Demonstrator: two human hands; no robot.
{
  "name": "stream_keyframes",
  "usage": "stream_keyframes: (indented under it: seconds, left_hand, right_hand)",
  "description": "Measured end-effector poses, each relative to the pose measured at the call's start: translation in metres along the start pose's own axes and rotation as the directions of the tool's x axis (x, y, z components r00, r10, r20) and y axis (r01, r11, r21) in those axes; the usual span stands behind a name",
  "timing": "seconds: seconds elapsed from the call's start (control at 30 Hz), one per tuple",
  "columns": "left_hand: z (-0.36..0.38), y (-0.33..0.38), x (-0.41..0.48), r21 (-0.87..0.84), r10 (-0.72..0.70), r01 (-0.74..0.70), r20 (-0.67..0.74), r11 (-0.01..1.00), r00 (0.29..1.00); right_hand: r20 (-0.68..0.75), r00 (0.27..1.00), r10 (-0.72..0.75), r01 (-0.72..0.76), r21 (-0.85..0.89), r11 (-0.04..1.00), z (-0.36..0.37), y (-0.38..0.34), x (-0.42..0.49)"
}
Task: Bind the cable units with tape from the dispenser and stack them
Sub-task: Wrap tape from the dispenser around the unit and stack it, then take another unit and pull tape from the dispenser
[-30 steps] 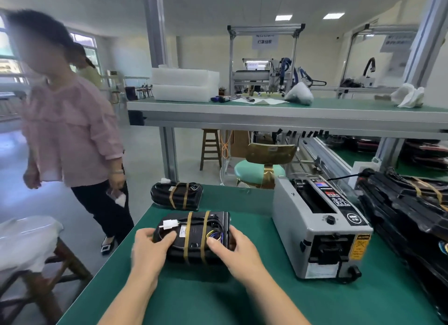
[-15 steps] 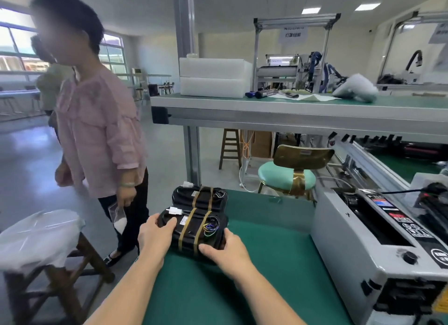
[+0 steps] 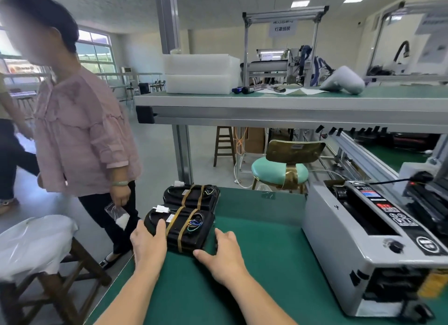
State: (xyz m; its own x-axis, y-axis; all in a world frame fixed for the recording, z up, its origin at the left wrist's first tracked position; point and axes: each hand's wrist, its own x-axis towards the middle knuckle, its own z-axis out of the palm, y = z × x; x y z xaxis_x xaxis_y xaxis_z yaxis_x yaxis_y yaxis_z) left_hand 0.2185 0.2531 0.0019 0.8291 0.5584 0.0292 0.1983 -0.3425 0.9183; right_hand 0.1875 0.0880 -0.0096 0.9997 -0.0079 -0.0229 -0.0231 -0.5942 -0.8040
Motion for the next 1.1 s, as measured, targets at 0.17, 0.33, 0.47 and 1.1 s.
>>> stream_keyframes:
  seconds: [0.17,0.33,0.47,1.1]
  left_hand:
    - [0.009,0.003,-0.056,-0.044,0.021,-0.025,-0.077,0.999,0.997]
    - [0.031,0.01,-0.122,-0.062,0.053,-0.057,-0.068,0.996,0.996]
    - [0.049,0.014,-0.176,-0.058,0.149,-0.147,0.033,0.988,0.988]
    - [0.099,0.035,-0.377,-0.078,0.346,-0.371,0.576,0.925,0.74]
  right_hand:
    - [-0.105,0.994,0.038,-0.041,-0.017,0.999,-0.033,0.03,-0.024]
    - [-0.225,0.974,-0.009,-0.001,-0.045,0.999,-0.063,0.059,-0.065]
    - [-0.236,0.97,-0.062,0.036,-0.111,0.993,-0.075,0.073,-0.1]
    - [-0.424,0.905,0.041,-0.065,-0.042,0.997,-0.179,0.147,-0.256]
